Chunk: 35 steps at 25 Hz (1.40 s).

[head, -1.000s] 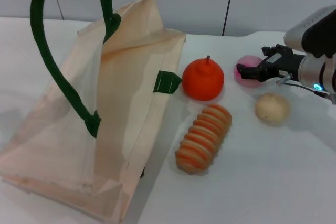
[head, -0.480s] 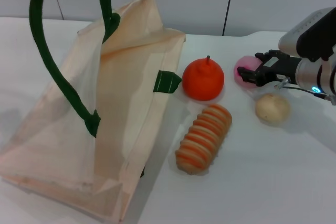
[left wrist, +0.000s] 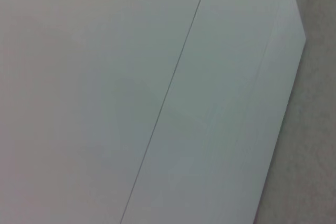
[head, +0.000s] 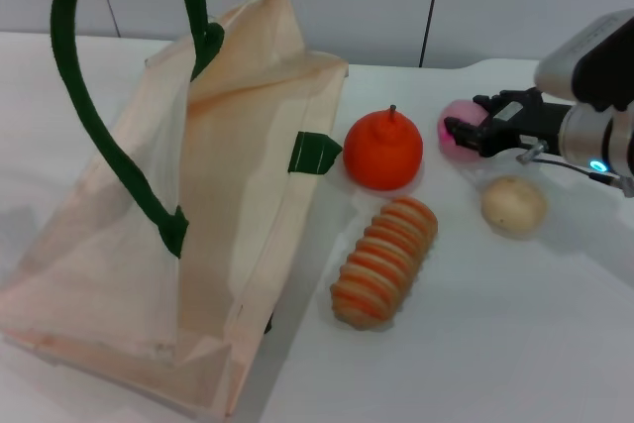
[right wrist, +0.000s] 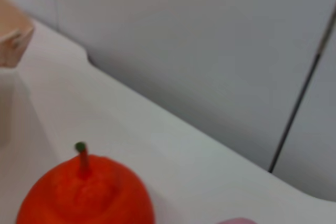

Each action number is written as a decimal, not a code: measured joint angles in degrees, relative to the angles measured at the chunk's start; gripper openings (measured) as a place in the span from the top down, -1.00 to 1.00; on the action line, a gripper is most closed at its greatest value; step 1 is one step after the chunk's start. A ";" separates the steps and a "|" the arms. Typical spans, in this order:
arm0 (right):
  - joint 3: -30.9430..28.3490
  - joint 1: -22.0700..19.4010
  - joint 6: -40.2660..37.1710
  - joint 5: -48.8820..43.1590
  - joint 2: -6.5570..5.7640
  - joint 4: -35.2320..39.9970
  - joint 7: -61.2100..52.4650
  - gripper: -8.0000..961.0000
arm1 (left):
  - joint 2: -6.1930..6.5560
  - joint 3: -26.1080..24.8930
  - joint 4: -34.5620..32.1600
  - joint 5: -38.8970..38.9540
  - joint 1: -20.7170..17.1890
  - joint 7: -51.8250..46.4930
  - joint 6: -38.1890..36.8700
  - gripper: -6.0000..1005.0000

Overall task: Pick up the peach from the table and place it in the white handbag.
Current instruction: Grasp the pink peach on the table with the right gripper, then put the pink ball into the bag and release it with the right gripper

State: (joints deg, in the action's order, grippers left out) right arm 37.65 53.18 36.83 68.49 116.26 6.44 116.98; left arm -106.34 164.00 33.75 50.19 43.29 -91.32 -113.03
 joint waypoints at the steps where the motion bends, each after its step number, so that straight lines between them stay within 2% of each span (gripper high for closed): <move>1: -0.59 -0.28 0.35 0.00 -0.03 0.27 0.00 -0.11 | 0.02 0.00 0.00 0.00 -0.02 0.00 0.00 0.75; 7: -3.45 -1.86 1.21 0.35 -0.14 1.80 0.00 -0.06 | 0.10 0.00 0.00 0.00 -0.02 0.00 0.17 0.75; 11: -6.51 -3.66 3.58 4.86 -0.20 3.29 0.09 -0.02 | 0.06 0.00 -0.02 -0.30 0.01 -0.04 1.22 0.75; 12: -7.22 -4.61 5.33 6.82 -0.25 4.30 0.07 -0.01 | 0.06 0.00 -0.03 -0.35 0.01 -0.06 1.37 0.75; 14: -8.17 -8.45 15.07 12.47 -0.56 7.78 -0.03 0.03 | 0.05 0.00 -0.04 -0.39 0.00 -0.07 1.45 0.75; 15: -8.17 -8.45 15.07 12.47 -0.56 7.78 -0.03 0.04 | 0.05 0.00 -0.04 -0.40 0.01 -0.08 1.48 0.75; 19: -7.43 -11.24 30.09 13.98 -0.87 11.43 -0.09 0.09 | 0.10 0.03 0.03 -0.49 -0.04 -0.59 1.58 0.75; 22: -6.72 -11.21 34.65 13.67 -0.87 11.60 -0.07 0.13 | 0.14 0.08 0.24 -0.51 -0.03 -1.04 1.99 0.75; 25: -4.45 -10.65 42.03 13.45 -0.87 12.36 0.25 0.13 | 0.23 0.09 0.30 -1.09 0.62 -1.38 2.40 0.75; 28: 0.77 -9.98 46.52 13.42 -0.80 13.76 0.42 0.14 | 0.32 0.10 0.32 -1.88 1.59 -1.63 2.82 0.75; 35: 11.70 -5.28 47.58 13.46 -0.41 13.37 0.00 0.15 | 0.41 0.09 0.35 -2.21 2.62 -2.05 2.99 0.75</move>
State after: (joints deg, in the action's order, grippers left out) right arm 49.36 47.91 84.41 81.95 115.85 19.81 116.99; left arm -105.92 164.09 34.10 47.99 45.91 -93.36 -110.03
